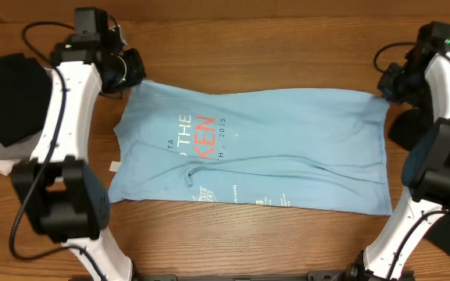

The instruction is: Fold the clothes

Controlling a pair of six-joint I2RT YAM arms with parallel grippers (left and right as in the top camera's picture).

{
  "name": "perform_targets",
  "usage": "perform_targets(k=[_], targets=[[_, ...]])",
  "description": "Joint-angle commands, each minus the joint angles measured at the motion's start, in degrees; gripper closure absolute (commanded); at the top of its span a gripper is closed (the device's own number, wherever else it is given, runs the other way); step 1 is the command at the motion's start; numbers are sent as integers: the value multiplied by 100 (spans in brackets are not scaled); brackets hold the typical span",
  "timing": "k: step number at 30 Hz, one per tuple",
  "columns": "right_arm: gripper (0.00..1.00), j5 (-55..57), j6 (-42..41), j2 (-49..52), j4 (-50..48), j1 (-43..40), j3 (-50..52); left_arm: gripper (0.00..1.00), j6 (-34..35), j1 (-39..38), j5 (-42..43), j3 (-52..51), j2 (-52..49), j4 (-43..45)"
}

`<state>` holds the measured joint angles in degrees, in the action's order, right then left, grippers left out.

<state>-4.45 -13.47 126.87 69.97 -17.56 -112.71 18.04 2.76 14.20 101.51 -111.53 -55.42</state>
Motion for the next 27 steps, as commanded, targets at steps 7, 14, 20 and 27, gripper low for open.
perform_targets(k=[7,14,20,27], targets=[[96,118,20,-308,1775,-319,-553,96,-118,-4,59,-9,256,-1692],[96,549,153,-308,2712,-614,-549,96,-155,-2,-531,-11,256,-2551],[96,393,179,-426,2712,-758,-205,96,-219,-4,-719,-15,256,-3265],[96,385,308,-649,2715,-761,885,96,-398,-7,-715,-186,256,-3565]])
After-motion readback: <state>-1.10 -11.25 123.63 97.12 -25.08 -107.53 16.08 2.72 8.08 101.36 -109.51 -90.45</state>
